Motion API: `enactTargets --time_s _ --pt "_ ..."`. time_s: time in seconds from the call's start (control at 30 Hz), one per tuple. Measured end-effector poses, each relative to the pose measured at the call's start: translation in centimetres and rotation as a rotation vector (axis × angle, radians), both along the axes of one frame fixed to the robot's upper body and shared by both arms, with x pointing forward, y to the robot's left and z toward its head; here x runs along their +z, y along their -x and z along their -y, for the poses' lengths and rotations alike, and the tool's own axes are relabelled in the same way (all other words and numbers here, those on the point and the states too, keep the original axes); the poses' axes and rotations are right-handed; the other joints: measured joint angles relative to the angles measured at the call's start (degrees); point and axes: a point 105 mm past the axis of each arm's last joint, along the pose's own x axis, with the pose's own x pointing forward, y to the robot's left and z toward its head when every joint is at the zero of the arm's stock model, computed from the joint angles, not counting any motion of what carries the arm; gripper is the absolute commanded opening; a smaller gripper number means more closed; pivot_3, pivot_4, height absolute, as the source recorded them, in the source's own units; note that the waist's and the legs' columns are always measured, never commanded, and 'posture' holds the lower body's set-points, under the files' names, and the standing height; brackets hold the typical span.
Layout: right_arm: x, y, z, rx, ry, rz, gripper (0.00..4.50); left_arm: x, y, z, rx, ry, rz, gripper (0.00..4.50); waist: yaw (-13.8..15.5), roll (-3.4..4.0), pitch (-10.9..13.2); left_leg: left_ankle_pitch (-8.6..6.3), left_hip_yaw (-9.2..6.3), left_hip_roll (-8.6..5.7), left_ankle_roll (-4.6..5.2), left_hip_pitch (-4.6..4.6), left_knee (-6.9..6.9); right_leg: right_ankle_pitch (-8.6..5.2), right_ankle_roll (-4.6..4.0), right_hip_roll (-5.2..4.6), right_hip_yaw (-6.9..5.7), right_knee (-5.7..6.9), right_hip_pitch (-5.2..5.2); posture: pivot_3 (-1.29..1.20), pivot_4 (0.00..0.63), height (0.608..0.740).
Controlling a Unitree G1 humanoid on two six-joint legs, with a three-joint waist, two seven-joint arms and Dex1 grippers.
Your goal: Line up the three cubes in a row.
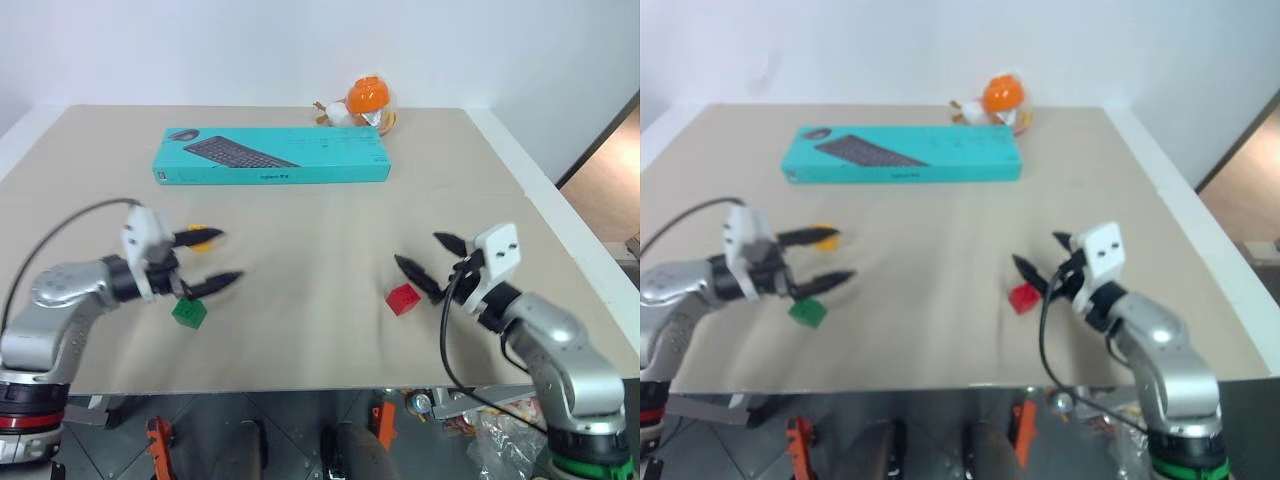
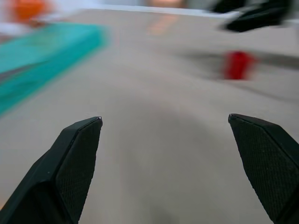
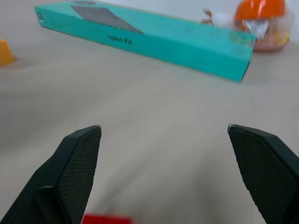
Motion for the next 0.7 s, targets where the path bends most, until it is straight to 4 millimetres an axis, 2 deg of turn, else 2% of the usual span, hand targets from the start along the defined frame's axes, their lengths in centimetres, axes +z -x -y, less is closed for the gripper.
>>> enactTargets --time_s 0.2,0.33,0.47,0.7 --pt "-1.7 0.7 -0.6 -0.092 -0.024 -0.056 4.5 -0.9 1.0 2.1 -0.156 -0.053 -0.045 4.47 -0.16 0.0 0.0 0.04 0.04 0.14 0.04 0.05 0.09 -0.01 -0.12 0.17 0.03 0.0 0.03 0.0 0.15 0.74" --pt "-2.0 0.7 -0.6 -0.104 -0.027 -0.068 4.5 -0.6 0.6 2.4 -0.18 -0.071 -0.032 4.47 -0.14 0.0 0.0 0.06 0.12 0.13 0.07 0.05 0.12 -0.02 -0.12 0.16 0.03 0.0 0.04 0.0 0.15 0.74" --pt "-2.4 0.7 -1.1 -0.093 -0.035 -0.083 4.5 -1.1 0.6 2.7 -0.198 -0.075 -0.045 4.47 -0.19 0.0 0.0 0.05 0.21 0.13 0.07 0.04 0.1 0.0 -0.09 0.16 0.08 0.0 0.01 0.0 0.15 0.74" --pt "-4.9 1.7 -2.2 -0.066 -0.046 -0.173 4.5 -1.1 0.6 3.2 -0.201 -0.053 -0.041 4.47 -0.14 0.0 0.0 0.0 0.1 0.14 0.06 0.0 0.06 -0.02 -0.05 0.28 0.12 0.0 0.01 0.0 0.15 0.74"
